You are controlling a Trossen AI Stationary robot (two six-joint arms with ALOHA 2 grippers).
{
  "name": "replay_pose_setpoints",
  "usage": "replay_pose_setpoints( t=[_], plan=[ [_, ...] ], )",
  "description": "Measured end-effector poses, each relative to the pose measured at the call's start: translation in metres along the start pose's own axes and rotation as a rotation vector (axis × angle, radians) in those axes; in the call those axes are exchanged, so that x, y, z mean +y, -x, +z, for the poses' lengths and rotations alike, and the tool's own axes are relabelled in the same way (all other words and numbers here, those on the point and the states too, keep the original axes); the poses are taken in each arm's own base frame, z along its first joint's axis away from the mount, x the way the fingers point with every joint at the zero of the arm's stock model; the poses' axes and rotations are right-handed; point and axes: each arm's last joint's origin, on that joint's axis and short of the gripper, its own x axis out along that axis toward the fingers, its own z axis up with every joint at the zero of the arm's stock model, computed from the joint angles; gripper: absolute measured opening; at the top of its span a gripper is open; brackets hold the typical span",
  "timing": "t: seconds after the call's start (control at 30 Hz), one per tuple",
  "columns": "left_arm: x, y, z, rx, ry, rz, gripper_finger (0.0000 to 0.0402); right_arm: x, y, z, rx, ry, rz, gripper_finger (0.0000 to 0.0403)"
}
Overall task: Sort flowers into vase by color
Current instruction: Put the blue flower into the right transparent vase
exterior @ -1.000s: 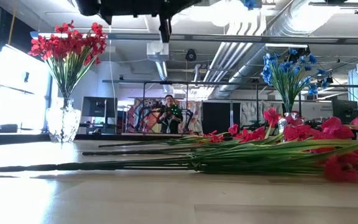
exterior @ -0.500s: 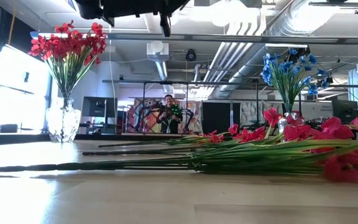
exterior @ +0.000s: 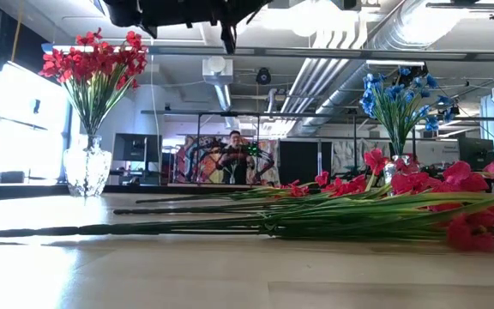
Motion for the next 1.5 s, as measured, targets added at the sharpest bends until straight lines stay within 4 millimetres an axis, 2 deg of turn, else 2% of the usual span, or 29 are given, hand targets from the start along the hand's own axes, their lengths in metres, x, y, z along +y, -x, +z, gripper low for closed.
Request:
replay_pose_setpoints(
  t=[0.1,0.2,0.27,0.33,0.43,0.67,0.8,1.03,1.27,1.5],
  plan=[
    [0.001,0.0,-0.003,0.023,0.004,0.015,0.0,-0.004,-0.001,0.002,-0.004,-0.002,-0.017,0.0154],
    [0.003,0.001,-0.004,0.045,0.012,0.029,0.0001,-0.009,-0.002,0.002,0.011,-0.006,-0.039,0.0044],
    [0.004,0.001,-0.006,0.062,0.02,0.041,0.0006,-0.012,-0.002,0.001,0.03,0.016,-0.066,0.0016],
    [0.006,0.001,-0.009,0.084,0.024,0.071,0.0017,-0.015,-0.001,-0.002,0.045,0.022,-0.122,0.002],
    [0.009,0.002,-0.016,0.144,0.027,0.123,0.0043,-0.022,0.006,-0.003,0.066,0.092,-0.244,0.0007],
    [0.015,0.008,-0.035,0.33,0.057,0.252,0.0104,-0.039,0.039,0.003,0.07,0.247,-0.579,0.0003],
    [0.016,0.01,-0.039,0.364,0.068,0.262,0.0114,-0.053,0.06,0.001,0.099,0.374,-0.81,0.0002],
    [0.016,0.009,-0.038,0.359,0.071,0.268,0.0115,-0.077,0.092,-0.003,0.032,0.368,-1.124,0.0001],
    [0.018,0.01,-0.037,0.342,0.043,0.323,0.0115,-0.083,0.098,0.003,-0.114,0.434,-1.234,0.0],
    [0.019,0.01,-0.036,0.324,0.03,0.363,0.0115,-0.102,0.097,0.003,-0.185,0.4,-1.342,0.0]
  ],
)
